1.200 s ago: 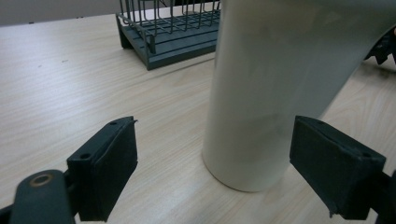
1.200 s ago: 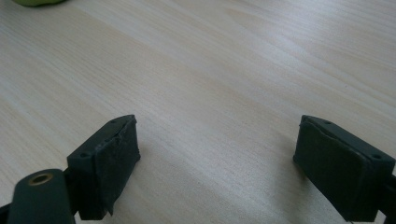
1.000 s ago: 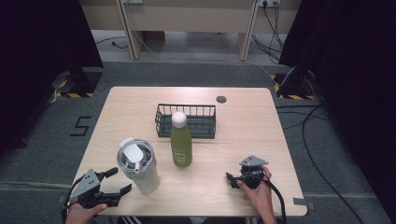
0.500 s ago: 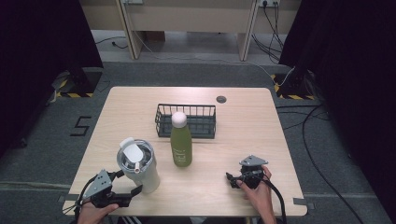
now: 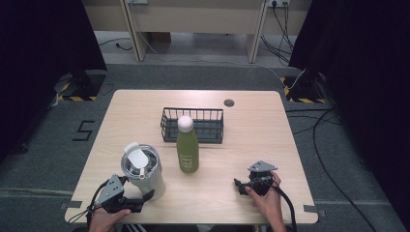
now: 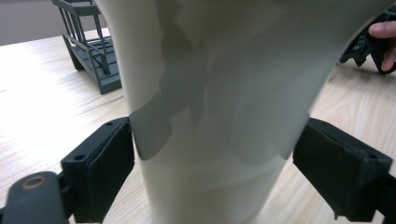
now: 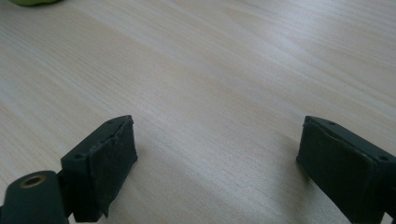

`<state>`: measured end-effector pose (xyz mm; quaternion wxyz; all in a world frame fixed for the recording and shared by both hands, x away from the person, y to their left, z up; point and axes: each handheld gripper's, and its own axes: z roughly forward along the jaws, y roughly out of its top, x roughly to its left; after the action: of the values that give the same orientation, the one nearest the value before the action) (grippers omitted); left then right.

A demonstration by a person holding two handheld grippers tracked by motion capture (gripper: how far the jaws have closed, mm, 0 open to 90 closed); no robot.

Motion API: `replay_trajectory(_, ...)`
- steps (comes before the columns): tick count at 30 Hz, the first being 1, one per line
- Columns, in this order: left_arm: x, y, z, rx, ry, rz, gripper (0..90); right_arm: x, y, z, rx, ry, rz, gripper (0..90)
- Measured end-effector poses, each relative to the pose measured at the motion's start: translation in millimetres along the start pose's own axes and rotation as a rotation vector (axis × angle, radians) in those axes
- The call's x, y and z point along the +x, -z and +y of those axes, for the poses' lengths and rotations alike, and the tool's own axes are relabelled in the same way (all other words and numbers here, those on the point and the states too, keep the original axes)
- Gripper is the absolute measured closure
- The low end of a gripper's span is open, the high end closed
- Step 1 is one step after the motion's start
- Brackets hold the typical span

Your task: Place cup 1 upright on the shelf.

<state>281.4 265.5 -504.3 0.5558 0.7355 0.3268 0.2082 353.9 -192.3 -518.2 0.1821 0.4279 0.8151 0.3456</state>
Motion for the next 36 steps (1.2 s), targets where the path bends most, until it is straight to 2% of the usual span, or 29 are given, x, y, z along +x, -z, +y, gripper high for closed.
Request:
replay_trajectory(12,-1.6,-11.0,0.2,-0.030,-0.001,0.015,9.5,0.0,0.0,0.0,0.000,0.000,0.000,11.8)
replay_trajectory(29,-2.1,-22.4,-0.8,-0.067,0.031,0.021,8.6,0.0,-0.2,0.2,0.002,0.001,0.001,11.5)
replay_trajectory(36,-4.6,-22.6,-1.5,-0.086,0.000,0.042,10.6,-0.2,-0.3,0.3,0.001,0.004,0.001,11.4)
